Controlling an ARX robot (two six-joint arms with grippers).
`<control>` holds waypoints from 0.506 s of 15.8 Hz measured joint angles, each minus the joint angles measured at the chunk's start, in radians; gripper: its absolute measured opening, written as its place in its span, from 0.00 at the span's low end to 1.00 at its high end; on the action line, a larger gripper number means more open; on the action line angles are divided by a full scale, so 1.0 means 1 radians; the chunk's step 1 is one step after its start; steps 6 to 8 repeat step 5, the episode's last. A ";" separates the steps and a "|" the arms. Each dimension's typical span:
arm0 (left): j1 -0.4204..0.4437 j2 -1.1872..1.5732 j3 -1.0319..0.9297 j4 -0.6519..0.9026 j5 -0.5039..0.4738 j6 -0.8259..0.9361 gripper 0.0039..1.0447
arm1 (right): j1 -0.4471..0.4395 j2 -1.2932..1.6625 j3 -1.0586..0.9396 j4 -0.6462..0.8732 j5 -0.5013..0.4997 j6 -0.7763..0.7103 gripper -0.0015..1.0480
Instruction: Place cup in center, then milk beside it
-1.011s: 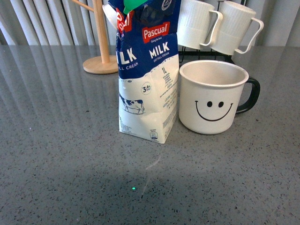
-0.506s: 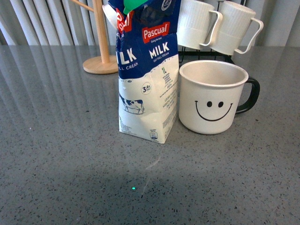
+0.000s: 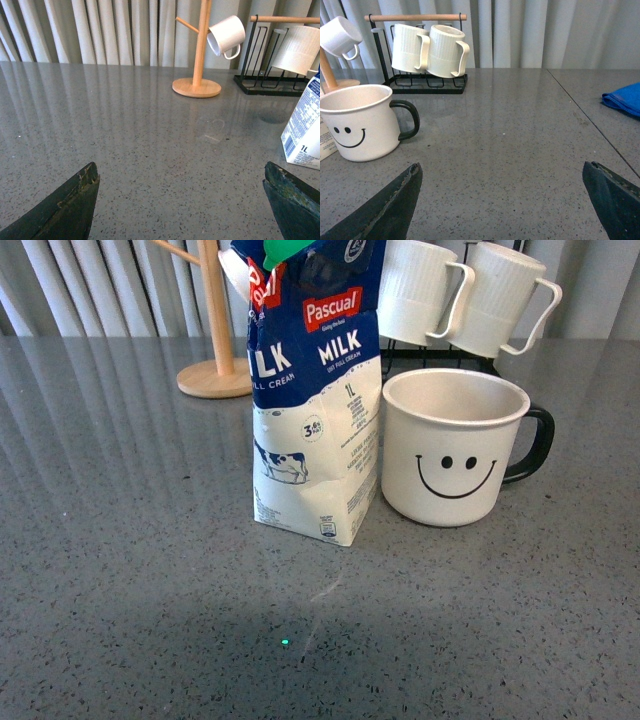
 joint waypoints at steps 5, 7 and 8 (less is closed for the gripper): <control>0.000 0.000 0.000 0.000 0.000 0.000 0.94 | 0.000 0.000 0.000 0.000 0.000 0.000 0.94; 0.000 0.000 0.000 0.000 0.000 0.000 0.94 | 0.000 0.000 0.000 0.000 0.000 0.000 0.94; 0.000 0.000 0.000 0.000 0.000 0.000 0.94 | 0.000 0.000 0.000 0.000 0.000 0.000 0.94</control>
